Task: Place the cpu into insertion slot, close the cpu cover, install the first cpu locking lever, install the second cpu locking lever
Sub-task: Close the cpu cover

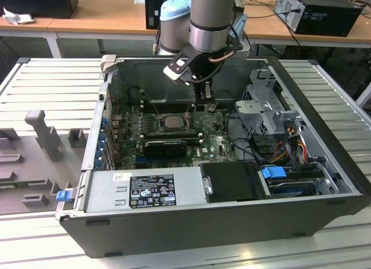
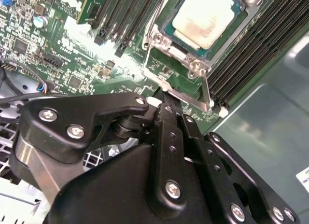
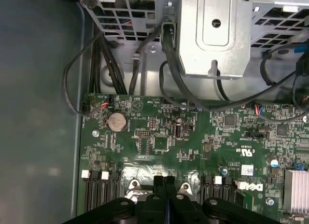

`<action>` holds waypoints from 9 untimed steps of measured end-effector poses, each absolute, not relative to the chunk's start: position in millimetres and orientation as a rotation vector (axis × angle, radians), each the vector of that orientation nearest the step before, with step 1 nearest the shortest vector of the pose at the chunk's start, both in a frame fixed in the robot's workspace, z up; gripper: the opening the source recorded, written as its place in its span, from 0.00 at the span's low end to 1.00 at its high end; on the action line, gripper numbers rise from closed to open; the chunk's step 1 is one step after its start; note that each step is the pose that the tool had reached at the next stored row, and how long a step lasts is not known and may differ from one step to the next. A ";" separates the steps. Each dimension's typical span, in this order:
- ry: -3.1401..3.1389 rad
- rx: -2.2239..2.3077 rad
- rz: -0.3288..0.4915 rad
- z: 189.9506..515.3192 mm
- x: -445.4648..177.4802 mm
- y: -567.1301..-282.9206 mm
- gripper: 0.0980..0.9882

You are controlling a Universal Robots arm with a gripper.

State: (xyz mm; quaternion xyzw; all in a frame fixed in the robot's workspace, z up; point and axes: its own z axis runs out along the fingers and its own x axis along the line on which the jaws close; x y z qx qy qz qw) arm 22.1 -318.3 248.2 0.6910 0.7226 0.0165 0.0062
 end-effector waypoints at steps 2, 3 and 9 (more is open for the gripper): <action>2.261 2.162 0.052 248.1 20.0 -318.3 0.01; 2.261 2.162 0.052 248.1 19.3 -318.3 0.01; 2.261 2.162 0.052 247.7 10.7 -318.3 0.01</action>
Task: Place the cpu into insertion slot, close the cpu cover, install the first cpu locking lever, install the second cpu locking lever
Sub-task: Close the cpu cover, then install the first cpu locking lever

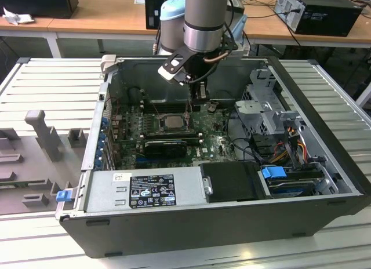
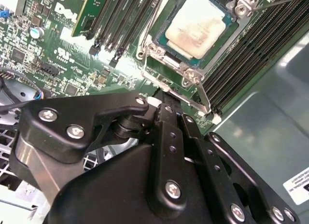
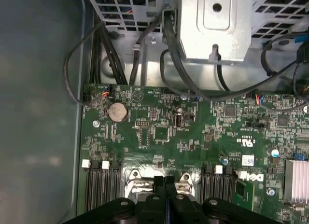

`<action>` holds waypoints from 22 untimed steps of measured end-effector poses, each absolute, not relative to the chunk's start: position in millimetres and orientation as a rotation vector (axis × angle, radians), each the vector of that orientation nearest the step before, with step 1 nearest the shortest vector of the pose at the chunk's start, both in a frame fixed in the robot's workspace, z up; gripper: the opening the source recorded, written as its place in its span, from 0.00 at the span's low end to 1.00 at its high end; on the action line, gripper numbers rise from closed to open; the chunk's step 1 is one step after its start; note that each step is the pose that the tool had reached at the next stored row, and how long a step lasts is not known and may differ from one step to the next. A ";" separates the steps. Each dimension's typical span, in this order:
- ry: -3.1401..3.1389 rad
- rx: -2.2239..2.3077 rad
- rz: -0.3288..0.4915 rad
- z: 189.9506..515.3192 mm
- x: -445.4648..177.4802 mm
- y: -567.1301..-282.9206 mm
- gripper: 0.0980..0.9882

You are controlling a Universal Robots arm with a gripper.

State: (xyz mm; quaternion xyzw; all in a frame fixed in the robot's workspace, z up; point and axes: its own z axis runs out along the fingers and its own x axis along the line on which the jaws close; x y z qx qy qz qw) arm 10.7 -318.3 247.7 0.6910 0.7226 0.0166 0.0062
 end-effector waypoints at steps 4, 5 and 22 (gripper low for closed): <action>2.261 2.162 0.052 246.8 2.2 -318.2 0.01; 2.261 2.162 0.052 245.4 0.4 -318.3 0.01; 2.263 2.164 0.049 238.0 -45.5 -318.2 0.01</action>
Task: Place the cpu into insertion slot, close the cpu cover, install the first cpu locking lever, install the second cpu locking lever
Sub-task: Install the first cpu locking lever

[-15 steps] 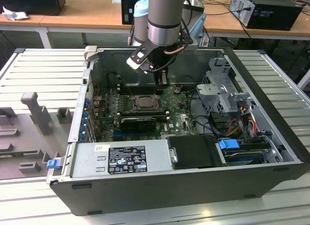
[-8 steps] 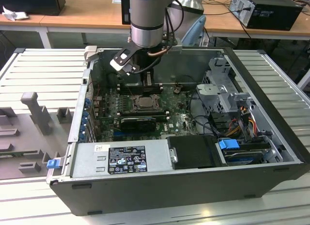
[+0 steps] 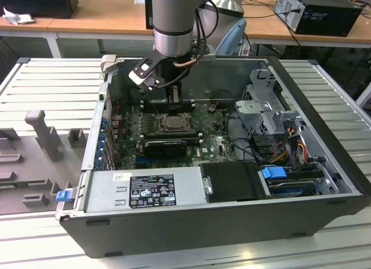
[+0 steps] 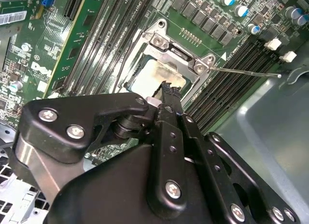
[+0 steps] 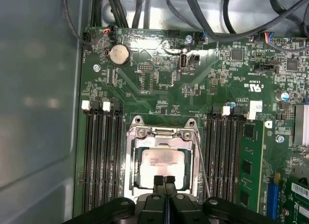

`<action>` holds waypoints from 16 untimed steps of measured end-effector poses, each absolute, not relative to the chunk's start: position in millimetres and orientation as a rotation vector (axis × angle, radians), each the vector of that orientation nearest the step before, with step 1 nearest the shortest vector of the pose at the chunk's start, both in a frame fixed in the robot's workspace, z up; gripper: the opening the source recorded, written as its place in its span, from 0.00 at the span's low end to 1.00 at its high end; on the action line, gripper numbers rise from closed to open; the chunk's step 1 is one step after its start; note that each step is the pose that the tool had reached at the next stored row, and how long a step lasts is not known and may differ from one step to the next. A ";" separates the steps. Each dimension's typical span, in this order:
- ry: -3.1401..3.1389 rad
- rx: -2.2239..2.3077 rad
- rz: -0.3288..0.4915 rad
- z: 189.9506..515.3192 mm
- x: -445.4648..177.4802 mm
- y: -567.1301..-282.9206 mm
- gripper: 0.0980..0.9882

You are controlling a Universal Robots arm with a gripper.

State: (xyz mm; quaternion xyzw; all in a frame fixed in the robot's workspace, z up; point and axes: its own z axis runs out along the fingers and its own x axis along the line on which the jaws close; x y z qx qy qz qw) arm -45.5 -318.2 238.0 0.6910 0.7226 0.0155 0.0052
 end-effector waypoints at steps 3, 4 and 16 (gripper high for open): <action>2.263 2.164 0.049 241.6 -45.5 -318.1 0.01; 2.263 2.164 0.049 243.6 -45.5 -318.1 0.01; 2.263 2.164 0.048 284.5 -45.4 -318.1 0.01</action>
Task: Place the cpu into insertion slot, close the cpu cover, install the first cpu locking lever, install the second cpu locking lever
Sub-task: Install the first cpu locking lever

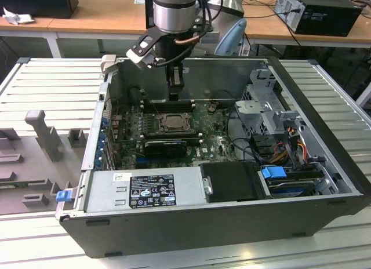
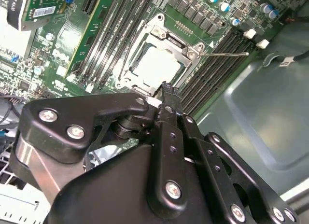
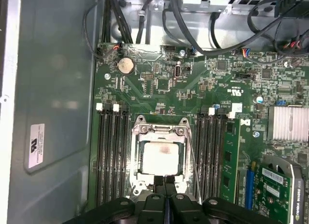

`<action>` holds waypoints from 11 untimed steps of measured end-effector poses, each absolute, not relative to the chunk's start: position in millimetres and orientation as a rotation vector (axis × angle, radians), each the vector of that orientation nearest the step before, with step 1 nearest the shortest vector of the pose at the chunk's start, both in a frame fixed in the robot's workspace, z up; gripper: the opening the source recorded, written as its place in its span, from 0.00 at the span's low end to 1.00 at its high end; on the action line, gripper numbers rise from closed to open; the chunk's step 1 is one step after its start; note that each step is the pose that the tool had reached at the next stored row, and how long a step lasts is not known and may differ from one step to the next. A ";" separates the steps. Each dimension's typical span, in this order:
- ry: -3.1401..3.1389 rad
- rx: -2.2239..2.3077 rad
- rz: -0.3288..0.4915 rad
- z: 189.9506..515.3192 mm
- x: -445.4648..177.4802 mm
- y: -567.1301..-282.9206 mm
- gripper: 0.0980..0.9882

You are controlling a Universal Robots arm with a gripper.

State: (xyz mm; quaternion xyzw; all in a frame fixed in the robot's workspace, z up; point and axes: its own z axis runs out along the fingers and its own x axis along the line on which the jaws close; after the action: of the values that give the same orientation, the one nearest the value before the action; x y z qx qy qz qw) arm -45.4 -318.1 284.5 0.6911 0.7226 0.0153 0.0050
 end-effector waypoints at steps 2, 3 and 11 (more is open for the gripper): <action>2.280 2.147 0.048 284.5 -45.4 -318.1 0.01; 2.299 2.126 0.048 284.6 -45.4 -318.1 0.01; 2.490 1.899 0.043 284.3 -45.4 -318.1 0.01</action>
State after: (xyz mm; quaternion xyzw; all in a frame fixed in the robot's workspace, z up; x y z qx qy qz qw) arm -45.4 -318.1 284.3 0.6065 0.7950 0.0137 0.0050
